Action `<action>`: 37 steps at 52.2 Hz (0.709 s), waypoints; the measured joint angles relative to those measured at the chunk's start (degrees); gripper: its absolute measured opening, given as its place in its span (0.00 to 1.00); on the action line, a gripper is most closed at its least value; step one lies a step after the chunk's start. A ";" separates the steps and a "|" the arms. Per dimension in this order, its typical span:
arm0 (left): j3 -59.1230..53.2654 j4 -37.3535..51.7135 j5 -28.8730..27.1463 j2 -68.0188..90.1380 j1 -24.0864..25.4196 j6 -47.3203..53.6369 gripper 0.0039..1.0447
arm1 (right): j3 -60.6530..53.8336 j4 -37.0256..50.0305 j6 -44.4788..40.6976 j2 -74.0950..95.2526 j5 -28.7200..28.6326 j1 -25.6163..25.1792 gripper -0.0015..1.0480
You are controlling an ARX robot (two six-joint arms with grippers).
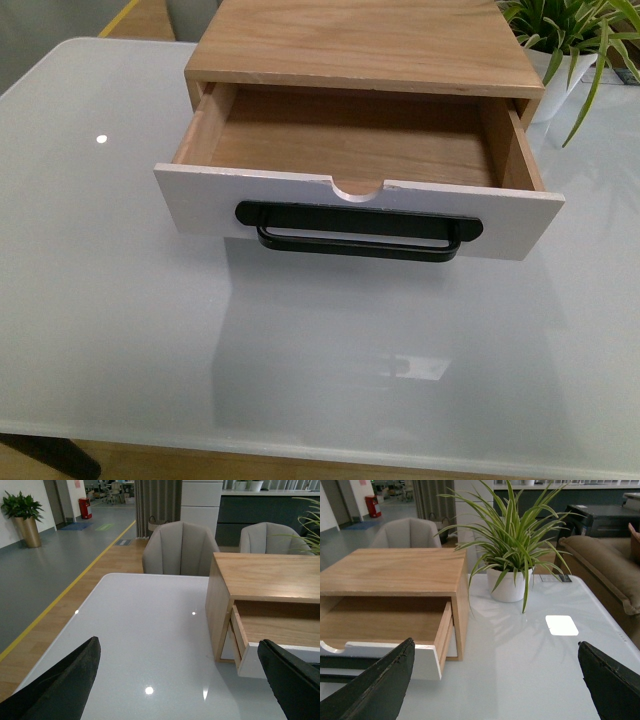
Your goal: Close drawer sideways
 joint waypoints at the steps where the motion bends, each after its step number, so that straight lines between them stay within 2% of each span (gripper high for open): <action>1: 0.00 0.00 0.00 0.00 0.00 0.00 0.92 | 0.00 0.00 0.00 0.00 0.00 0.00 0.91; 35: 0.04 -0.15 0.13 0.11 0.02 0.00 0.92 | 0.00 0.00 -0.02 0.00 -0.02 0.00 0.91; 37: 2.60 -7.37 2.49 3.26 0.48 0.92 0.92 | 0.31 -1.05 -0.46 0.59 0.79 0.28 0.91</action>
